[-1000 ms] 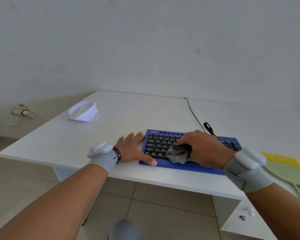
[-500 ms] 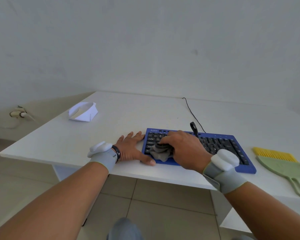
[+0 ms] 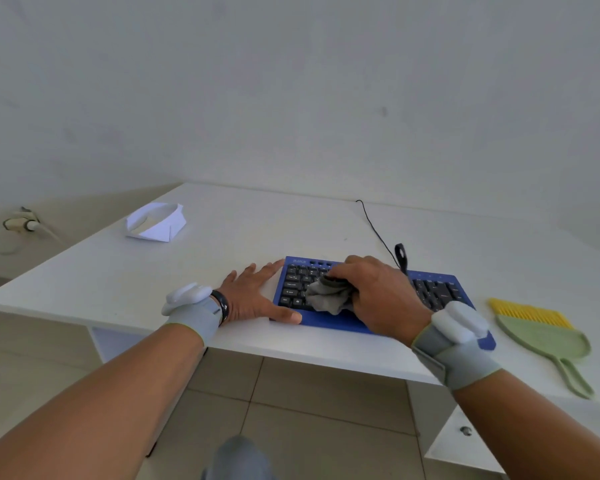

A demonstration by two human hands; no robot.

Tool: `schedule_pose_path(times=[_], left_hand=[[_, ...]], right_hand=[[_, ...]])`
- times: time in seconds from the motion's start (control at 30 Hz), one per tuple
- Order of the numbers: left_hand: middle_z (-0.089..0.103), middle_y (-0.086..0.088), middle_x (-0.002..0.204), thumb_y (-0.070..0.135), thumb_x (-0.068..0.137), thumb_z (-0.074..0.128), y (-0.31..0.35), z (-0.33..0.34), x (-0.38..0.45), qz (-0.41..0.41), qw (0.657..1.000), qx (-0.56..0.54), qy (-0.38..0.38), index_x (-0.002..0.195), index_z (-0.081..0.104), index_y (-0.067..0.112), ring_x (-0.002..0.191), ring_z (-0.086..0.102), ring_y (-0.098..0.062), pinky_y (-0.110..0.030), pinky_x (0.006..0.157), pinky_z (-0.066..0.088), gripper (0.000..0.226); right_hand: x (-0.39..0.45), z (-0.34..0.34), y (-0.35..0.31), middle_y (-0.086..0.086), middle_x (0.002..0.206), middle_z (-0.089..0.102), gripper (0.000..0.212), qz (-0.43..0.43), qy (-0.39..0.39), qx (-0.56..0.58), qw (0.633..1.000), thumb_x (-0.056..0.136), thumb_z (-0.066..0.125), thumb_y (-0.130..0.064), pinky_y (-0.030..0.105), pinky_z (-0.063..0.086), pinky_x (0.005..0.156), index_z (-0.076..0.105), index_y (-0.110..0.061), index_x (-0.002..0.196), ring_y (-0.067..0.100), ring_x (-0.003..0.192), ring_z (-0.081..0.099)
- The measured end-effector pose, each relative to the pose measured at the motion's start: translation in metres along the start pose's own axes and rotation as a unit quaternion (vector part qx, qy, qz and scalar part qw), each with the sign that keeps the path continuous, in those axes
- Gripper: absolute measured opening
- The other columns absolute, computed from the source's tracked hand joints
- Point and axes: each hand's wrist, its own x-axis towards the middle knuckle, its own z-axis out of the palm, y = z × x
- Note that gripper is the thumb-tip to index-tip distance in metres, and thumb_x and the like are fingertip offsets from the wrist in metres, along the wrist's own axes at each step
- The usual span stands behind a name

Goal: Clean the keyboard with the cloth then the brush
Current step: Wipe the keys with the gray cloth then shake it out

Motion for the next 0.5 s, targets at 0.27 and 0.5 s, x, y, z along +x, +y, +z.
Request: schedule_pose_path(times=[0.27, 0.5], left_hand=[[-0.002, 0.010, 0.166, 0.094, 0.038, 0.055, -0.010, 0.007, 0.010, 0.010, 1.000, 0.022, 0.004, 0.152, 0.001, 0.052, 0.151, -0.010, -0.014, -0.047, 0.121, -0.009, 0.133], [0.000, 0.009, 0.166, 0.094, 0.037, 0.054, -0.011, 0.006, 0.012, 0.012, 1.000, 0.025, 0.009, 0.153, 0.002, 0.051, 0.152, -0.008, -0.015, -0.048, 0.121, -0.008, 0.134]], right_hand=[[-0.013, 0.012, 0.009, -0.008, 0.107, 0.060, 0.042, -0.013, -0.008, -0.029, 0.999, 0.089, 0.051, -0.003, 0.036, 0.045, 0.080, 0.061, -0.032, 0.119, 0.022, 0.099, 0.052], [-0.029, -0.013, 0.023, -0.004, 0.103, 0.063, 0.041, 0.044, -0.020, -0.029, 0.998, 0.087, 0.052, -0.003, 0.041, 0.052, 0.075, 0.064, -0.029, 0.115, 0.022, 0.095, 0.059]])
